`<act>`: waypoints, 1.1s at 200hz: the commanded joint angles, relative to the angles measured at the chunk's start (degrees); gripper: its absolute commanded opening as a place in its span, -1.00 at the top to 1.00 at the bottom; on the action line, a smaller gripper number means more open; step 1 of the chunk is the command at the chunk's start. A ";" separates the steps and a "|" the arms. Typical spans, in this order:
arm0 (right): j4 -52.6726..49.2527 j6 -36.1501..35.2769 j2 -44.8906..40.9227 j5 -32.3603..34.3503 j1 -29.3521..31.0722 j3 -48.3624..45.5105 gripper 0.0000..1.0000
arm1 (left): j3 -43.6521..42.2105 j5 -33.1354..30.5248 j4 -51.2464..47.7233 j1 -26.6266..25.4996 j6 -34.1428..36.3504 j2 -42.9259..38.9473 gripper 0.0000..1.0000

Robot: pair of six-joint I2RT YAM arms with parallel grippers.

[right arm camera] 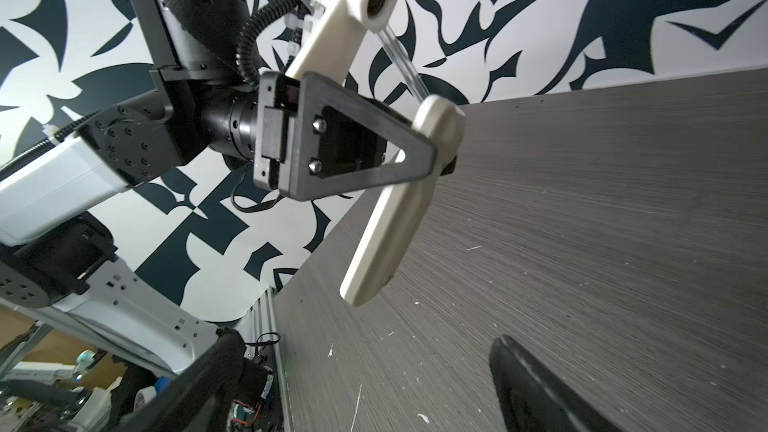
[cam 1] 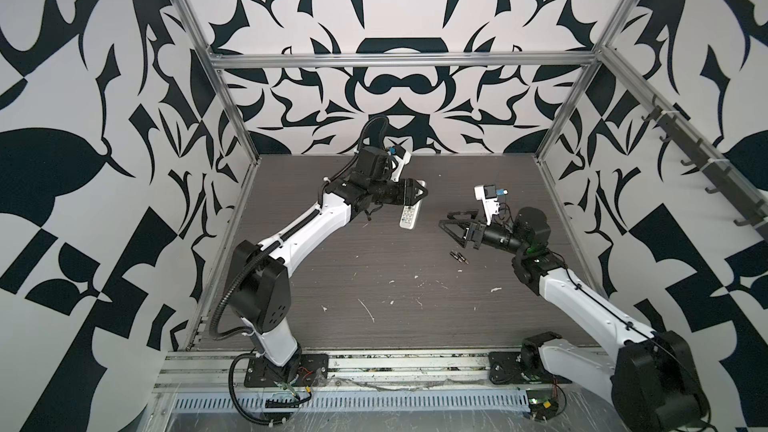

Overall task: Load the batteries into the remote control
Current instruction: 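Raise the remote toward the right gripper while the right gripper rises to meet it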

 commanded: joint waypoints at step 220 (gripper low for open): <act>19.29 9.94 3.71 -0.26 10.21 7.94 -0.99 | -13.34 22.49 36.63 1.76 -16.83 -12.96 0.27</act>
